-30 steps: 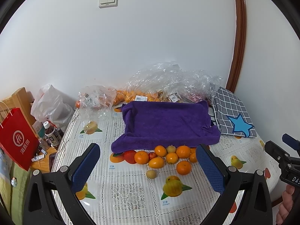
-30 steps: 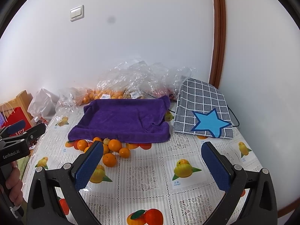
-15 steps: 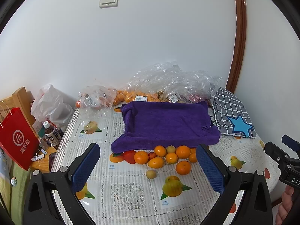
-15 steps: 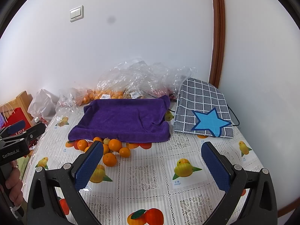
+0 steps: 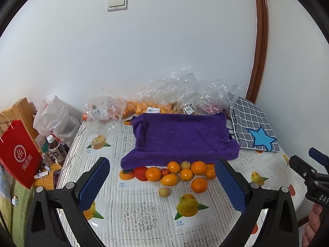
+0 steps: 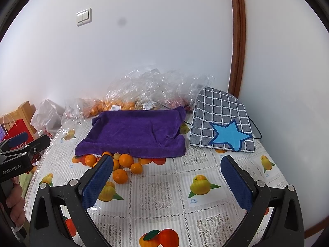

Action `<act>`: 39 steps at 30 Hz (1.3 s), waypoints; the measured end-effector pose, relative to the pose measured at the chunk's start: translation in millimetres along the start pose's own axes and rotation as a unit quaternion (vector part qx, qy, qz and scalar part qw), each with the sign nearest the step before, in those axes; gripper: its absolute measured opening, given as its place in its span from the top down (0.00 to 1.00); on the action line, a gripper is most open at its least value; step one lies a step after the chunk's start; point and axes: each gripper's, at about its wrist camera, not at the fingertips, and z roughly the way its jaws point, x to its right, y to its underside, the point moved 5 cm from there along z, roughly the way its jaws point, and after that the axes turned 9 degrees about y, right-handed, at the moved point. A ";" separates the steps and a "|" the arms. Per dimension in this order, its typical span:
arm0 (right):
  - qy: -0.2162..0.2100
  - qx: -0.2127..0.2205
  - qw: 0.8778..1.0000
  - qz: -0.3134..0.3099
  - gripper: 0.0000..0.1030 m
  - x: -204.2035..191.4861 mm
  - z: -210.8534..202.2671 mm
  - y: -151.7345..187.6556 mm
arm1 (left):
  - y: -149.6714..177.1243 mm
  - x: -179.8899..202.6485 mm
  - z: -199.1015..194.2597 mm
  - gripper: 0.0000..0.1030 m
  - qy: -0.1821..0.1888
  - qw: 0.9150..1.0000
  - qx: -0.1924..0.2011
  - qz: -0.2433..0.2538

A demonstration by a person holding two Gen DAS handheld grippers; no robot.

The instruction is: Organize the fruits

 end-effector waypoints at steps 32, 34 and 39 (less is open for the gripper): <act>-0.003 0.005 1.000 -0.007 0.00 -6.6 0.3 1.4 | -1.0 -4.4 3.3 0.00 0.008 1.000 0.010 -0.003; -0.002 0.001 1.000 -0.005 0.00 -8.3 4.2 3.4 | 1.5 -10.4 8.6 0.00 0.008 1.000 0.007 -0.010; -0.001 -0.011 1.000 -0.014 0.00 -15.6 20.2 13.4 | 13.7 -28.8 25.0 0.00 0.002 1.000 -0.006 -0.027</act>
